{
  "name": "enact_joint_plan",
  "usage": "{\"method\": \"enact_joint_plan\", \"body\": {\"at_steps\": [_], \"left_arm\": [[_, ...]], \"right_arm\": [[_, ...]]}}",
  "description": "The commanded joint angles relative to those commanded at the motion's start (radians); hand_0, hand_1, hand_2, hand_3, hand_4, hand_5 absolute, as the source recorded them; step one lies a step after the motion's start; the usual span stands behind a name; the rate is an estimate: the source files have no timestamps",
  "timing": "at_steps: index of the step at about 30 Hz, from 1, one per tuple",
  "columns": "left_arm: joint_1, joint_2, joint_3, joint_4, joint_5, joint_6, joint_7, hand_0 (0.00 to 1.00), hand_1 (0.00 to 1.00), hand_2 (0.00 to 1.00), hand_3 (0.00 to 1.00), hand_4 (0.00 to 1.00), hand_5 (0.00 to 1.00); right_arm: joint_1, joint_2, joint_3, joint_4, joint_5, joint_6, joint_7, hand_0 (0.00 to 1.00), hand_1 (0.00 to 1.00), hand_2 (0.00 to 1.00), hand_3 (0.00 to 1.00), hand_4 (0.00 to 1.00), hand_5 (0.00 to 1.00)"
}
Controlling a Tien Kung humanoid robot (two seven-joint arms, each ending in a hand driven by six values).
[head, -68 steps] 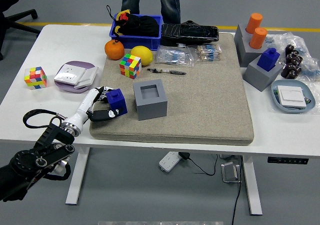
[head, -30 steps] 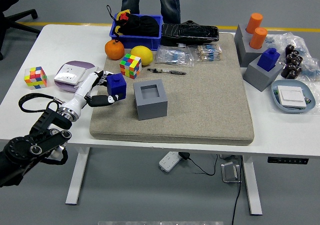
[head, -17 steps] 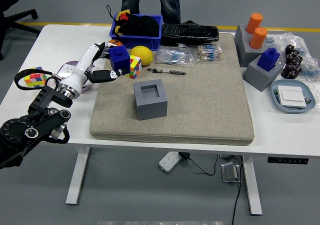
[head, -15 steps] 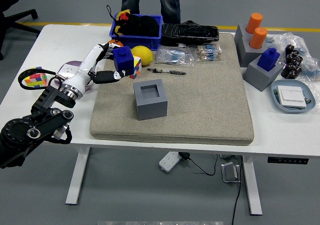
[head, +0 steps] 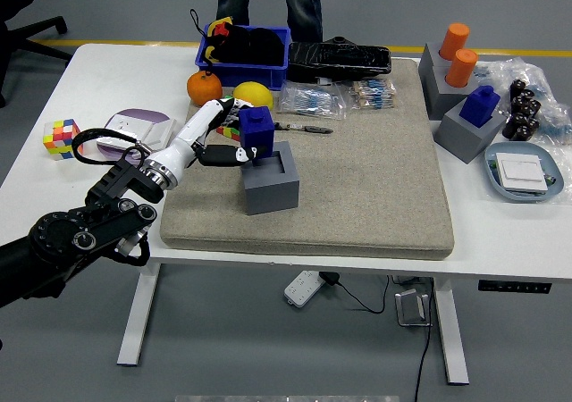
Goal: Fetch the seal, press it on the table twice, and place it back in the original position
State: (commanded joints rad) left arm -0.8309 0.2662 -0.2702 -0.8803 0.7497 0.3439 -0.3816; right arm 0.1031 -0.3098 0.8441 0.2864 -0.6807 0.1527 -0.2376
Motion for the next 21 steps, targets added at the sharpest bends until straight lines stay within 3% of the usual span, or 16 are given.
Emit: {"method": "enact_joint_plan", "body": {"at_steps": [21], "left_arm": [[-0.009,-0.046,0.06,0.027,-0.056,0.0,-0.006,0.622,0.518,0.47,0.585,0.676,0.002]], "right_arm": [[0.001,0.0,-0.01,0.0,0.003,0.001,0.001,0.864,0.775,0.735,0.743,0.798,0.572]]}}
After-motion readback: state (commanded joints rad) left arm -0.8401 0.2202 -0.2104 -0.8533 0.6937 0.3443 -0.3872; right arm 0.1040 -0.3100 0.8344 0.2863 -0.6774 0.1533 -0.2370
